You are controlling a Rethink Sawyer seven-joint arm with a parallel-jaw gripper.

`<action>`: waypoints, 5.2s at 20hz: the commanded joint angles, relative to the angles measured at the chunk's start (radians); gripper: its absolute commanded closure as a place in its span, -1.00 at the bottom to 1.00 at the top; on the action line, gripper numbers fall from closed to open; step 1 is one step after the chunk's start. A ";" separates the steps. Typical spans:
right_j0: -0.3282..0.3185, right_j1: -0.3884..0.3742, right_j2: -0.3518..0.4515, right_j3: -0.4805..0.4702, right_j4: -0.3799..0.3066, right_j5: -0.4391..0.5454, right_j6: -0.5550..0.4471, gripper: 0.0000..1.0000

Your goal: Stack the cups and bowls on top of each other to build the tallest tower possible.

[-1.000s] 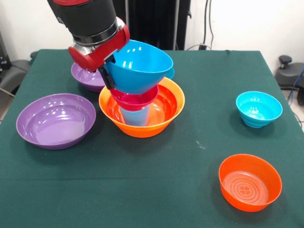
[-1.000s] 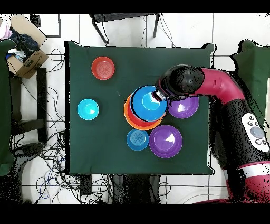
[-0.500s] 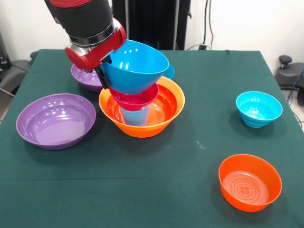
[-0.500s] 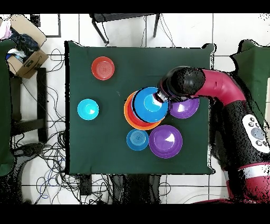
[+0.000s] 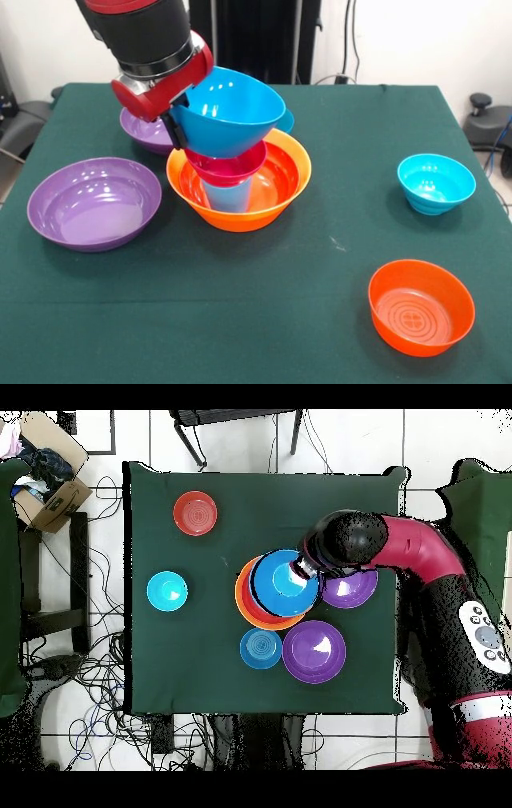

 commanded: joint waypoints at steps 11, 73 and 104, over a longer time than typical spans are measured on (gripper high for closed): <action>0.034 0.032 -0.038 0.059 -0.027 -0.112 0.104 1.00; 0.064 0.042 -0.075 0.064 -0.006 -0.061 0.087 1.00; 0.079 0.046 -0.095 0.050 -0.004 -0.023 0.073 1.00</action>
